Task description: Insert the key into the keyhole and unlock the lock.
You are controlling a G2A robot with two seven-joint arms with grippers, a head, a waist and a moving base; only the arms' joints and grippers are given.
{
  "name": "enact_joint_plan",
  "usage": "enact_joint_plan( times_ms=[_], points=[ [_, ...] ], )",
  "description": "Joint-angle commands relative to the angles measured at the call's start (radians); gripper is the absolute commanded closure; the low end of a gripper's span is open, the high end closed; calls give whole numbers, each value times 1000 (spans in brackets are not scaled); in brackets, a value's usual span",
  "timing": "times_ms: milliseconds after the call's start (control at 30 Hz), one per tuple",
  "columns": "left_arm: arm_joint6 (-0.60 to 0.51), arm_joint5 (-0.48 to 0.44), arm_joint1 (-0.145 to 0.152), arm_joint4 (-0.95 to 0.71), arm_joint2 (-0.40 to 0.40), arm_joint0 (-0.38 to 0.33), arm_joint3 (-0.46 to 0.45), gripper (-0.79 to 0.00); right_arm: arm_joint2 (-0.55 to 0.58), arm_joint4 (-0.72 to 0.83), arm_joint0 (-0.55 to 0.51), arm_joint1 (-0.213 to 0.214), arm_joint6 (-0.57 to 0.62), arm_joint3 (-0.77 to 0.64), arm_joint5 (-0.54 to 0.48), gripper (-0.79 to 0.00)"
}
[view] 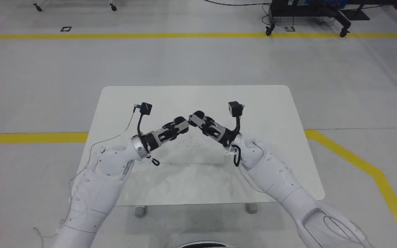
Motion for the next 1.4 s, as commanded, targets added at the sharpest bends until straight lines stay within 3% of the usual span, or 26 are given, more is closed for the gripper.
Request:
enact_joint_plan(
  times_ms=[0,100,633,667,733,833,1000,1067,1167,1367],
  points=[
    [2,3,0,1,1,-1,2,-52,1,3,0,-1,6,1,1,0],
    [5,8,1,2,2,-3,4,0,3,7,0,-3,15,2,2,0],
    [37,15,8,-23,-35,-1,-3,0,5,52,1,-5,118,-7,-1,0],
    [37,16,8,-25,-36,-1,-4,-34,5,56,2,-5,126,-6,-1,0],
    [37,16,9,-27,-38,0,-7,-194,6,64,3,-5,137,-5,-1,0],
    [30,8,10,-25,-35,1,-10,-360,11,85,4,-5,141,-4,-1,0],
    [21,1,10,-29,-27,-1,-1,-579,22,106,1,-3,147,-4,-1,0],
    [15,-5,10,-33,-24,-2,1,-557,25,110,1,-3,151,-5,-1,0],
    [10,-13,11,-34,-21,-3,3,-351,26,116,0,-4,158,-4,-1,0],
    [6,-14,11,-33,-11,-8,6,-123,27,123,3,-5,171,1,-1,0]
  ],
)
